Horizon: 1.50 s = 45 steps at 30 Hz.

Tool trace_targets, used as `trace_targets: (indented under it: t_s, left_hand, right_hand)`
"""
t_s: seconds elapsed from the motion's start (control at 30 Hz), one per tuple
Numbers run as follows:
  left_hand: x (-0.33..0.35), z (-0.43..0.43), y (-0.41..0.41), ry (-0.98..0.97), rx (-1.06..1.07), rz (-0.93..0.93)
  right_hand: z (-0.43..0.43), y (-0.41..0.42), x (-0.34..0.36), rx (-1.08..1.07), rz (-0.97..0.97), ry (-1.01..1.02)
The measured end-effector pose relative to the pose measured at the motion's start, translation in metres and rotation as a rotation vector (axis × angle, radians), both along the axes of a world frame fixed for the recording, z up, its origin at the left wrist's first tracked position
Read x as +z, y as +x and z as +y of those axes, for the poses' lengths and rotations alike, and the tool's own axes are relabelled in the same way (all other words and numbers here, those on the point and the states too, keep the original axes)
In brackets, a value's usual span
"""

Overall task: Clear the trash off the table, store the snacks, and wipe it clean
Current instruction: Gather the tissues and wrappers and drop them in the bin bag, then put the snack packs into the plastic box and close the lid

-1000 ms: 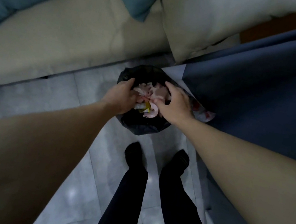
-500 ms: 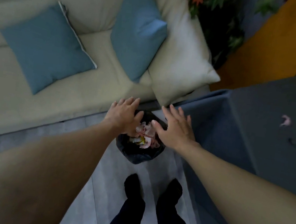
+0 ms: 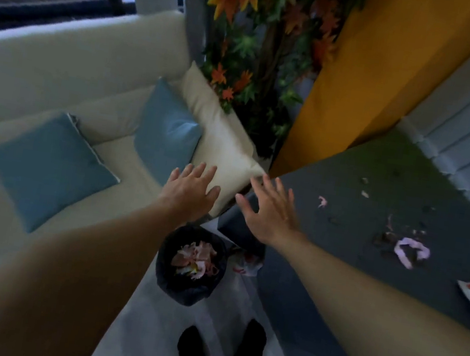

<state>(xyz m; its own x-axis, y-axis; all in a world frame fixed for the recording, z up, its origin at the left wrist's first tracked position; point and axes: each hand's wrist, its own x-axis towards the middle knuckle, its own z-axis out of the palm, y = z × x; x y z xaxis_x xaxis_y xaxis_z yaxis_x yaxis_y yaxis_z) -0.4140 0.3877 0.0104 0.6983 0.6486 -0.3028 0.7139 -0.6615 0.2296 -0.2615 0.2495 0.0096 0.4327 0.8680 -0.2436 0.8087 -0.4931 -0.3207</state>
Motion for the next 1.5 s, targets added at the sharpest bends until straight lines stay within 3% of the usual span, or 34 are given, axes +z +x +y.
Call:
trace_targets:
  t_s: [0.33,0.77,1.5]
  left_hand:
    - [0.064,-0.048,0.099,0.036,-0.249,-0.059]
    - [0.101,-0.138,0.251,0.037,-0.494,-0.014]
    - [0.069,-0.247,0.397,0.036,-0.825,0.018]
  right_hand:
    - [-0.09,0.068,0.056,-0.224,0.034,0.08]
    - [-0.209,0.173,0.08,-0.543,-0.079,0.13]
    - [-0.337,0.257,0.05,-0.907,-0.003,0.136]
